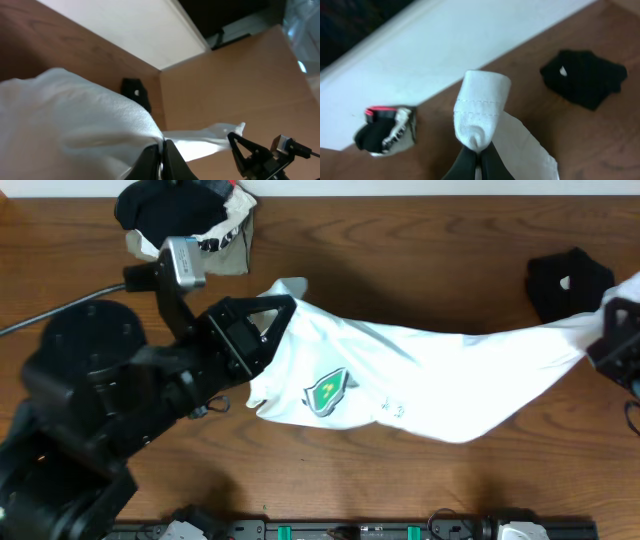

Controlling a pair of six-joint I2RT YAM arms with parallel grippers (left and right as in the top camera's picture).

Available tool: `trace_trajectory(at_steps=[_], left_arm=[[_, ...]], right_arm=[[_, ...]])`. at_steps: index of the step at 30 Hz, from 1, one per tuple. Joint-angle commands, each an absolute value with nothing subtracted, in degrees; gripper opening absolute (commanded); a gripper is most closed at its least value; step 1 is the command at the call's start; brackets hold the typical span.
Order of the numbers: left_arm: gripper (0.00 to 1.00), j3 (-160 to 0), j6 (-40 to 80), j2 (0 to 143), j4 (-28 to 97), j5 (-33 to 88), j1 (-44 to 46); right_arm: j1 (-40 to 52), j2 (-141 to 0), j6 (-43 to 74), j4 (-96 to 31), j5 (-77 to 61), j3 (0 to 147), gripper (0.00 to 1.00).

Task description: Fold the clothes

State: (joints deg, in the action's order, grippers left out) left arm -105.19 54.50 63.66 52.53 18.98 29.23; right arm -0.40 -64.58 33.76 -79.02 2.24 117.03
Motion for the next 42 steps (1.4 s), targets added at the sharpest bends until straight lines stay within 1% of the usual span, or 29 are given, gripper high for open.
trace_trajectory(at_steps=[1, 9, 13, 15, 19, 24, 27, 30, 33, 36, 39, 42], left_arm=[[0.06, -109.16, 53.17, 62.74, 53.49, 18.24, 28.88], [0.06, -109.32, 50.94, 66.52, 54.11, 6.98, 28.88], [0.06, -109.32, 47.07, 71.11, 51.53, -5.52, 28.69], [0.06, -109.32, 44.64, 73.38, 49.34, -9.65, 28.08], [0.06, -109.32, 39.83, 79.15, 42.70, -13.80, 25.87], [0.06, -109.32, 32.21, 86.30, 28.34, -15.22, 22.02], [0.06, -109.32, 32.16, 88.92, 21.02, -16.64, 19.79], [0.06, -109.32, 32.10, 89.49, 16.43, -16.62, 18.20], [0.06, -109.32, 31.42, 88.33, 16.84, -16.60, 17.41], [0.06, -109.32, 30.61, 87.02, 20.14, -16.58, 17.43], [0.06, -109.32, 30.39, 86.21, 24.73, -14.55, 17.43], [0.06, -109.32, 30.48, 85.62, 34.61, -12.78, 17.43]], right_arm=[[0.03, -64.18, 32.49, -79.50, 1.87, 119.77, 0.02], [0.01, -69.08, 32.51, -78.78, 1.89, 119.79, 0.01], [-0.01, -75.31, 32.51, -75.46, 1.93, 119.79, 0.02], [-0.25, -78.85, 32.51, -73.19, 1.89, 119.79, 0.02], [-1.19, -86.48, 32.40, -66.94, -0.86, 119.79, 0.01], [-3.05, -93.80, 31.00, -54.59, -12.88, 119.79, 0.02], [-5.74, -96.07, 31.22, -48.42, -19.03, 119.79, 0.02], [-8.95, -96.42, 31.22, -45.17, -23.90, 119.81, 0.01], [-12.32, -95.77, 30.50, -44.60, -29.39, 119.90, 0.02], [-15.29, -95.31, 26.24, -46.92, -35.90, 119.90, 0.02], [-17.10, -95.33, 23.92, -52.71, -35.92, 119.90, 0.02], [-17.85, -95.37, 21.82, -60.93, -33.41, 119.90, 0.01]])
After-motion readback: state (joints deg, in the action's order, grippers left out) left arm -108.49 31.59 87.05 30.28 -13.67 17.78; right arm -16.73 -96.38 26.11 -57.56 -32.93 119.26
